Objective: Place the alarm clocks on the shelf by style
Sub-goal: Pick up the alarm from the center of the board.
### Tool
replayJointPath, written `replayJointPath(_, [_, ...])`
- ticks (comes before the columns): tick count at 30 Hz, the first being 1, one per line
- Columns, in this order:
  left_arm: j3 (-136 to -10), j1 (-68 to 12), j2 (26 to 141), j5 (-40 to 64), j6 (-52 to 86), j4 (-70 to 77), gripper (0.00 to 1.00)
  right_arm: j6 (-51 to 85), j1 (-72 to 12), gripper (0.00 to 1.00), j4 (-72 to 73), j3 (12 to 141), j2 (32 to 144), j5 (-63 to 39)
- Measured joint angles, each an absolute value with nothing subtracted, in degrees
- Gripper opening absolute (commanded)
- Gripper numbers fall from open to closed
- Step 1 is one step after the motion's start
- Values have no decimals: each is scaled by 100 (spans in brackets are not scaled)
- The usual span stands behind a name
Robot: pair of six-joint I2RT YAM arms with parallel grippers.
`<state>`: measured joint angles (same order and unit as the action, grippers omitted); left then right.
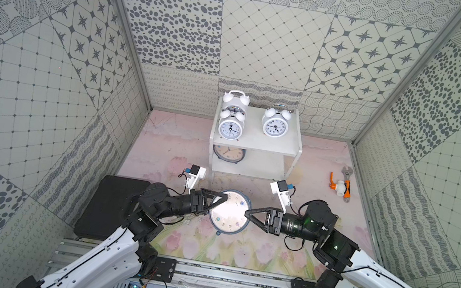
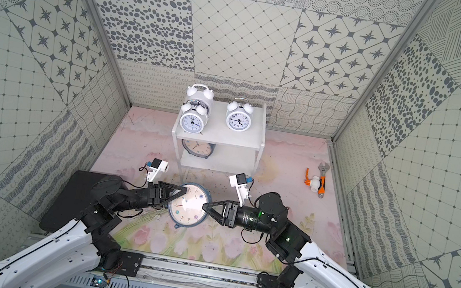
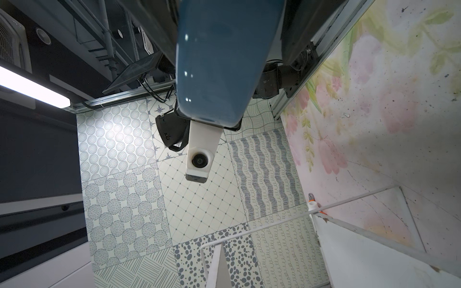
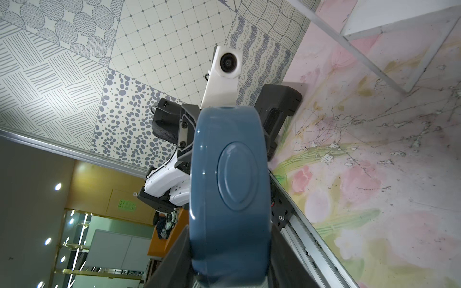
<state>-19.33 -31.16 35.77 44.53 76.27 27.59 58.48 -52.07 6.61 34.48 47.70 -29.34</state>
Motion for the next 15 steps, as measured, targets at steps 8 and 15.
replayJointPath(8, [-1903, -3129, 3328, 4407, 7605, 2794, 51, 6014, -5172, 34, 854, 3472, 4858, -3041])
replayJointPath(15, [-1767, -3133, 3162, 4069, 7588, 2814, 29, 6265, -5168, 50, 1133, 3483, 5109, -3002])
